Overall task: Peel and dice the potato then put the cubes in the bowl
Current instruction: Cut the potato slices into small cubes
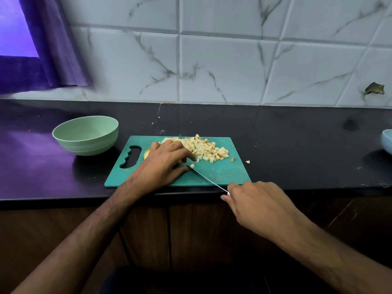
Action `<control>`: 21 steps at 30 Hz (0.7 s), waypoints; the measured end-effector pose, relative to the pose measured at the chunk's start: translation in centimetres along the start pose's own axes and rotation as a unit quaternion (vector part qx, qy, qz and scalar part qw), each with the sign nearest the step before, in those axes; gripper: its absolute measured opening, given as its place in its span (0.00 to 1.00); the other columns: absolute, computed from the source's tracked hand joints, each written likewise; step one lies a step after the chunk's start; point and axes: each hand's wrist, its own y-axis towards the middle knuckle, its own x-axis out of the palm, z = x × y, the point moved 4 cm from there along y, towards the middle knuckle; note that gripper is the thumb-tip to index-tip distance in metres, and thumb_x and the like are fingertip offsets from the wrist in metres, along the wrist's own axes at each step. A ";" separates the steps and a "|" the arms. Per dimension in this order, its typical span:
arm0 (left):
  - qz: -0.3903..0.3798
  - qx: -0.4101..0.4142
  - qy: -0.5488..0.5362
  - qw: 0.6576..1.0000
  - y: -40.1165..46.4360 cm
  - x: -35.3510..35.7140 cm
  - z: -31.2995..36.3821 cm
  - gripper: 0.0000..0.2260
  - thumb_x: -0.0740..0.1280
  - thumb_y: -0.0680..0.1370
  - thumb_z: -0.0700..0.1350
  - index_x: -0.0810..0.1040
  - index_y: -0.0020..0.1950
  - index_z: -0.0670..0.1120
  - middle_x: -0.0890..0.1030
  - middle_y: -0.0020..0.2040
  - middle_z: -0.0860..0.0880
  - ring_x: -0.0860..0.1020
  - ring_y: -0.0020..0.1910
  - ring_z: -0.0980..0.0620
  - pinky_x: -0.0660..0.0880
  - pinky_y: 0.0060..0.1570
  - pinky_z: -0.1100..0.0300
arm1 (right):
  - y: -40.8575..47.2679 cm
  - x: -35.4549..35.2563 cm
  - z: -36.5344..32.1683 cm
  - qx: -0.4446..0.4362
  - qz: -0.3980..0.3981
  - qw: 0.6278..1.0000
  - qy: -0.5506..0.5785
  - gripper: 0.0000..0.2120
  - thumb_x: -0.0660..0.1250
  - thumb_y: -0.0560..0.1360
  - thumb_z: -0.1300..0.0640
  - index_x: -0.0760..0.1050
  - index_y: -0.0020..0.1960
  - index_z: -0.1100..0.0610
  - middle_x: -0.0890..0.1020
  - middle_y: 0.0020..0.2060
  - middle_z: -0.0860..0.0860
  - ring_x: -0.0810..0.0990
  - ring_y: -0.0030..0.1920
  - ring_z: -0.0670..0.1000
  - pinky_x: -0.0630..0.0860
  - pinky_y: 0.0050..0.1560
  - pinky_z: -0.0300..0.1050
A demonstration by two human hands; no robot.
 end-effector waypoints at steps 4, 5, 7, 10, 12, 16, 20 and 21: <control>-0.011 -0.004 0.025 1.000 0.2 0.3 -0.2 0.09 0.69 0.78 0.56 0.82 0.58 0.60 0.74 0.55 0.57 0.67 0.54 0.58 0.57 0.48 0.54 | 0.6 -0.2 1.6 0.040 -0.092 0.987 0.128 0.19 0.49 0.85 0.38 0.66 0.44 0.49 0.70 0.37 0.45 0.69 0.35 0.43 0.65 0.35 0.45; -0.009 -0.007 0.021 1.000 0.1 0.3 -0.3 0.10 0.69 0.78 0.56 0.81 0.59 0.60 0.73 0.54 0.57 0.67 0.53 0.57 0.57 0.48 0.54 | 0.6 -0.4 2.2 0.050 -0.110 0.979 0.163 0.20 0.49 0.85 0.38 0.67 0.42 0.49 0.72 0.38 0.46 0.71 0.36 0.43 0.65 0.35 0.44; 0.000 -0.017 0.021 1.000 0.0 0.2 -0.4 0.14 0.70 0.78 0.55 0.79 0.64 0.60 0.72 0.54 0.58 0.68 0.53 0.56 0.59 0.47 0.53 | 0.4 -0.9 3.2 0.053 -0.104 0.977 0.179 0.22 0.49 0.84 0.37 0.67 0.41 0.49 0.74 0.39 0.47 0.73 0.38 0.44 0.67 0.36 0.43; 0.021 -0.059 0.005 0.998 -0.1 -0.1 -0.7 0.17 0.70 0.79 0.46 0.76 0.67 0.58 0.71 0.55 0.59 0.69 0.55 0.55 0.61 0.47 0.52 | -0.4 -1.2 3.4 0.055 -0.075 0.980 0.177 0.23 0.48 0.84 0.36 0.69 0.41 0.49 0.76 0.38 0.47 0.76 0.37 0.46 0.73 0.39 0.45; 0.050 -0.106 -0.015 0.993 -0.2 -0.5 -1.1 0.17 0.68 0.79 0.40 0.77 0.65 0.57 0.71 0.55 0.59 0.69 0.55 0.55 0.59 0.48 0.52 | -0.8 -1.0 2.5 0.042 -0.083 0.982 0.166 0.23 0.47 0.83 0.35 0.69 0.42 0.48 0.77 0.38 0.47 0.76 0.38 0.46 0.75 0.41 0.46; 0.112 -0.211 -0.042 0.970 -0.7 -1.2 -2.7 0.20 0.65 0.78 0.35 0.78 0.62 0.57 0.71 0.59 0.60 0.68 0.59 0.57 0.51 0.46 0.57 | 0.3 -0.3 0.8 0.017 -0.079 0.985 0.151 0.22 0.48 0.83 0.35 0.67 0.40 0.48 0.75 0.38 0.46 0.76 0.39 0.45 0.70 0.38 0.46; 0.097 -0.273 -0.081 0.954 -1.0 -0.8 -3.9 0.19 0.64 0.78 0.36 0.77 0.64 0.56 0.71 0.61 0.59 0.68 0.65 0.54 0.51 0.48 0.60 | 2.7 -0.1 2.9 0.049 -0.097 0.985 0.135 0.21 0.48 0.84 0.37 0.69 0.42 0.48 0.74 0.39 0.46 0.74 0.39 0.44 0.66 0.35 0.44; 0.093 -0.281 -0.100 0.950 -1.0 -0.7 -4.1 0.18 0.64 0.79 0.37 0.76 0.64 0.56 0.71 0.61 0.59 0.68 0.66 0.54 0.52 0.51 0.59 | 3.3 0.0 3.8 0.058 -0.103 0.984 0.133 0.21 0.48 0.84 0.37 0.70 0.44 0.48 0.75 0.40 0.46 0.75 0.40 0.44 0.66 0.35 0.43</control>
